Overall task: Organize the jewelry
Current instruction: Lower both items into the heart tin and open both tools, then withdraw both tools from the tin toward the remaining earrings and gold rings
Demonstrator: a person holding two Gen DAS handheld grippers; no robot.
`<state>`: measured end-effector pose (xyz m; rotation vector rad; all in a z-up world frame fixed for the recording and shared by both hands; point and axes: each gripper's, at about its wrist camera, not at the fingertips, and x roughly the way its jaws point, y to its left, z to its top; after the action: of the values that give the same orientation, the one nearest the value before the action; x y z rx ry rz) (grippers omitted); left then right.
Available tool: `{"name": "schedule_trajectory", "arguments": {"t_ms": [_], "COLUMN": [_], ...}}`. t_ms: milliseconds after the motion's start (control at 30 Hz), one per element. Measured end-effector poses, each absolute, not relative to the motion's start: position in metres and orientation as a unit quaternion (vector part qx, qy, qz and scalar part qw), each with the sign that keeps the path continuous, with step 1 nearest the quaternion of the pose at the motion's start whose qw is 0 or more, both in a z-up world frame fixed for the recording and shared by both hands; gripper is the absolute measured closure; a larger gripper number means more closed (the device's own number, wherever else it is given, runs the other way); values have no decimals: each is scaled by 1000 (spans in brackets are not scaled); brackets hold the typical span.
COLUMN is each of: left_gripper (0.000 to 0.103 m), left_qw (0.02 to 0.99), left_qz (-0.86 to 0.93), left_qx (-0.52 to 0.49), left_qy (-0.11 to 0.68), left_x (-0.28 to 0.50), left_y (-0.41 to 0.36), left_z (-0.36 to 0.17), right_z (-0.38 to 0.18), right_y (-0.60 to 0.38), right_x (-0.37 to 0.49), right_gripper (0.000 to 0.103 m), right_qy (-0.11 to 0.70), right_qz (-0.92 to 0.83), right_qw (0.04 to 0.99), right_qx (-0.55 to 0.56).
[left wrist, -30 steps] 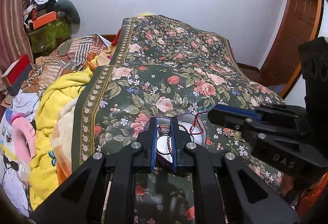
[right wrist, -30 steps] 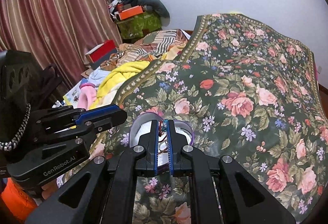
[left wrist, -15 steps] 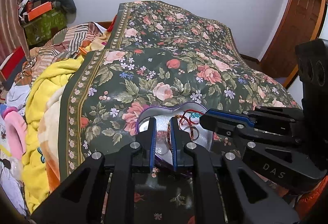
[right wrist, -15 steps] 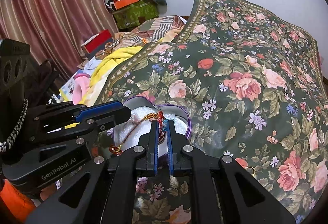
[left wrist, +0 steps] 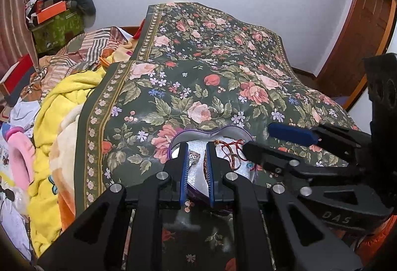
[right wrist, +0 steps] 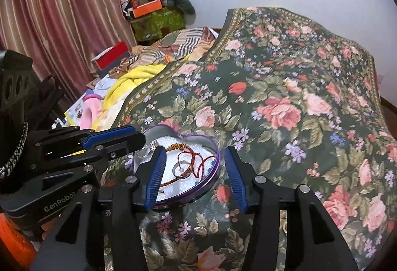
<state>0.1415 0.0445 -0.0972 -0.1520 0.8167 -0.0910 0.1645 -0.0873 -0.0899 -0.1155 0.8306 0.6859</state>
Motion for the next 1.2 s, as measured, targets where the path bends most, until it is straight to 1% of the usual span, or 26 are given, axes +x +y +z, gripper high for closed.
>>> {"name": "schedule_trajectory", "arguments": {"t_ms": [100,167,333,400,467,533,767,967,1200], "left_gripper": [89,85,83,81,75,73,68,67,66], "left_qw": [915,916,921,923,925,927,927,922,908], "left_qz": [-41,-40,-40,-42,-44,-48,-66,-90,-122], "left_qx": [-76,-77,-72,-68,-65,-61,-47,-29,-12], "left_qy": [394,391,381,377,373,368,366,376,401], "left_x": [139,137,132,129,126,123,119,119,126], "left_y": [46,45,40,36,32,26,0,-29,-60], "left_z": [-92,-89,-77,-72,-68,-63,-56,-60,-78], "right_z": [-82,-78,-68,-64,-61,-58,-53,-56,-72], "right_y": [-93,-98,-109,-115,-123,-131,-165,-202,-235], "right_x": [163,162,158,157,155,154,148,147,146], "right_gripper": [58,58,58,58,58,58,58,58,58], "right_qy": [388,384,371,366,363,360,353,361,383], "right_qz": [322,319,306,299,293,286,251,208,173], "right_qw": [862,865,876,880,884,887,901,909,907], "right_qx": [-50,-46,-42,-40,-37,-34,-29,-21,-15]}}
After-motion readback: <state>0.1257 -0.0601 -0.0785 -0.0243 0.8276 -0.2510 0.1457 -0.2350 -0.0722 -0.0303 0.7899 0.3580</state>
